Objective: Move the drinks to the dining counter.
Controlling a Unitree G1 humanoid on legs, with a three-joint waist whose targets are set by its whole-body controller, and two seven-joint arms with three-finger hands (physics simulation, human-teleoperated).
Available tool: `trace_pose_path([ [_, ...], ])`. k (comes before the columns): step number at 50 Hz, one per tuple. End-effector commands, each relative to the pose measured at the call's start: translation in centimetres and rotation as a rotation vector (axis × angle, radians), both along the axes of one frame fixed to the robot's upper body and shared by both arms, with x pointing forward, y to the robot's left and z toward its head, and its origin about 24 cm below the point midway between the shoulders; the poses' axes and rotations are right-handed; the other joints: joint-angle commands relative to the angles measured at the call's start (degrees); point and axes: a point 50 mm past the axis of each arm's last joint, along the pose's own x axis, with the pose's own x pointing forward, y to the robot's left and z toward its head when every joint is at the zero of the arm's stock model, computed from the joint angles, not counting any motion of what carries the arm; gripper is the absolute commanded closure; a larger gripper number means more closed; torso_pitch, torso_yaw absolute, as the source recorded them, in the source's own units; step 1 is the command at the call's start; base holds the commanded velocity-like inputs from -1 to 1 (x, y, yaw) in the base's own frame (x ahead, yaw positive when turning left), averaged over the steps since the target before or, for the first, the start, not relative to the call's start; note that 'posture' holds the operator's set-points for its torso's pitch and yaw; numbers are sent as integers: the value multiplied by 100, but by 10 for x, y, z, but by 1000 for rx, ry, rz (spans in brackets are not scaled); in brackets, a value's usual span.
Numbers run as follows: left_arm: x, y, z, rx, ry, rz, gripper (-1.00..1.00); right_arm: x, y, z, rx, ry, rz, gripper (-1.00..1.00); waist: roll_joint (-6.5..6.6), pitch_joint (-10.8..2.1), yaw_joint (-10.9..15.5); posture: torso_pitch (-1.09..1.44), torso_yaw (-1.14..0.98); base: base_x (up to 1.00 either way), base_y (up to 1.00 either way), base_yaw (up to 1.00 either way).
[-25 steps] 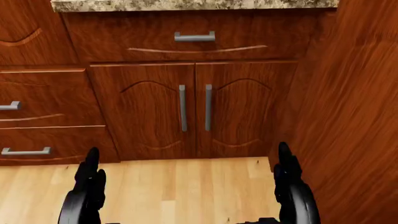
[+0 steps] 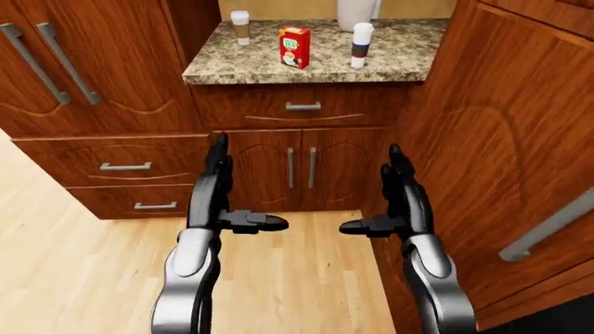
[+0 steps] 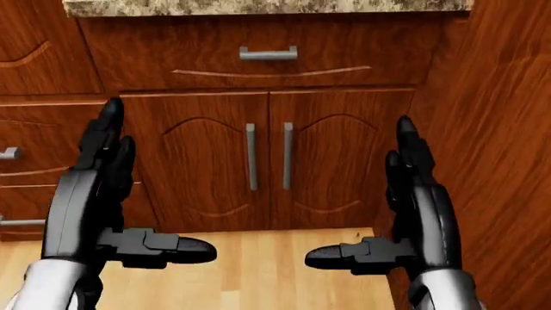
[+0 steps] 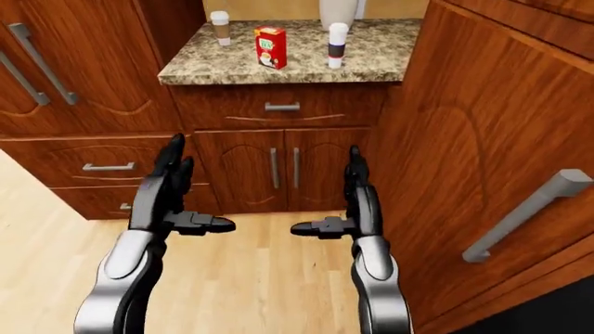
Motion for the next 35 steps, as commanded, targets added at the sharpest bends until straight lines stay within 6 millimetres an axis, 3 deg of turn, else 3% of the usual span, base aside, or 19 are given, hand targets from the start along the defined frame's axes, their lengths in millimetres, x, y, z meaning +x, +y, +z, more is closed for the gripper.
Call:
trace_pose_path([
  [1,0,-1,17,17,-28,-11,-100,3,1,24,0,-47,-4,-100,-5,-102,8,0,0,0,0,0],
  [4,7,1,32,12,-47,-5,-100,7,2,37,6,-49,-4,-100,-7,-89,7,0,0,0,0,0],
  [5,7,1,38,11,-56,-3,-100,8,2,39,14,-48,5,-100,22,-216,6,0,0,15,0,0],
  [6,7,0,42,13,-62,-4,-100,9,2,42,11,-55,3,-100,31,-68,11,0,0,40,0,0],
  [7,6,0,44,16,-67,-6,-100,9,2,46,18,-61,8,-100,31,168,8,0,0,53,0,0],
  [8,7,1,46,15,-72,-5,-100,8,3,48,-6,-73,6,-100,10,277,4,0,0,56,0,0],
  [11,4,4,48,2,-80,3,-100,5,3,55,24,-81,17,-100,-129,353,23,0,0,62,0,0],
  [13,5,8,55,-2,-91,11,-100,2,3,59,42,-89,19,-100,-349,298,57,0,0,73,0,0],
  [14,4,9,59,-1,-96,13,-100,2,3,60,41,-92,19,-100,-335,339,0,0,0,76,0,0],
  [15,4,10,63,-1,-104,15,-100,2,4,63,41,-95,19,-100,-236,347,32,0,0,76,0,0],
  [18,-1,12,69,-6,-116,20,-100,-1,7,71,35,-130,42,-100,-244,200,27,0,0,75,0,0],
  [23,-3,13,73,-8,-125,22,-100,-7,4,89,25,-179,52,-100,-37,199,-82,0,0,76,0,0],
  [26,-5,11,70,-14,-128,16,-100,-6,3,86,31,-195,56,-100,223,99,-163,0,0,74,0,0],
  [28,-5,12,73,-12,-133,17,-100,-9,1,93,38,-222,55,-100,551,66,-90,0,0,75,0,0],
  [29,-6,12,76,-11,-137,18,-100,-12,0,96,33,-236,59,-100,357,155,-54,0,0,70,0,0],
  [30,-6,13,77,-9,-141,17,-100,-12,-1,98,35,-241,55,-100,440,275,-131,0,0,52,0,0],
  [32,-7,13,79,-6,-144,17,-100,-12,-4,101,36,-253,45,-100,446,115,-10,0,0,52,0,0],
  [35,-11,16,84,-2,-153,23,-100,-18,-10,110,39,-279,25,-100,354,157,55,0,0,52,0,0],
])
